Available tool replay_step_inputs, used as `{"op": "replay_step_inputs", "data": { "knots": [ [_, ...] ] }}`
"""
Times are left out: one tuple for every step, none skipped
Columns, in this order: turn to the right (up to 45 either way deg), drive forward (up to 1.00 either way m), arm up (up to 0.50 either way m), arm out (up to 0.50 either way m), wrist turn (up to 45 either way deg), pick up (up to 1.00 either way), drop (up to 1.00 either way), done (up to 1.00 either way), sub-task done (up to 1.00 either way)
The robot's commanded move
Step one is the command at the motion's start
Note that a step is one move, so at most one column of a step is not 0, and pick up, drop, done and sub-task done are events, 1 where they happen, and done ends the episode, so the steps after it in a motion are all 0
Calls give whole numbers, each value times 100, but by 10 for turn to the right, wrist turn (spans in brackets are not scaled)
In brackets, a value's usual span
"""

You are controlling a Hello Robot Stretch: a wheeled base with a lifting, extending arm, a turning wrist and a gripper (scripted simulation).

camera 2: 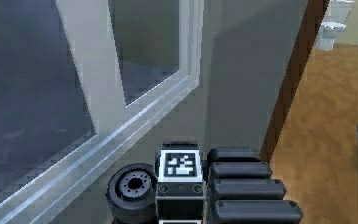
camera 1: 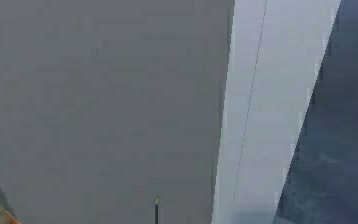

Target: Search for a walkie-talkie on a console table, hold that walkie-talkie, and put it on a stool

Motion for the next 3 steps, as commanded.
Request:
{"op": "replay_step_inputs", "data": {
  "knots": [
    [-450,0,0,0,0,0,0,0,0],
    [-450,0,0,0,0,0,0,0,0],
    [-420,0,0,0,0,0,0,0,0]
  ]
}}
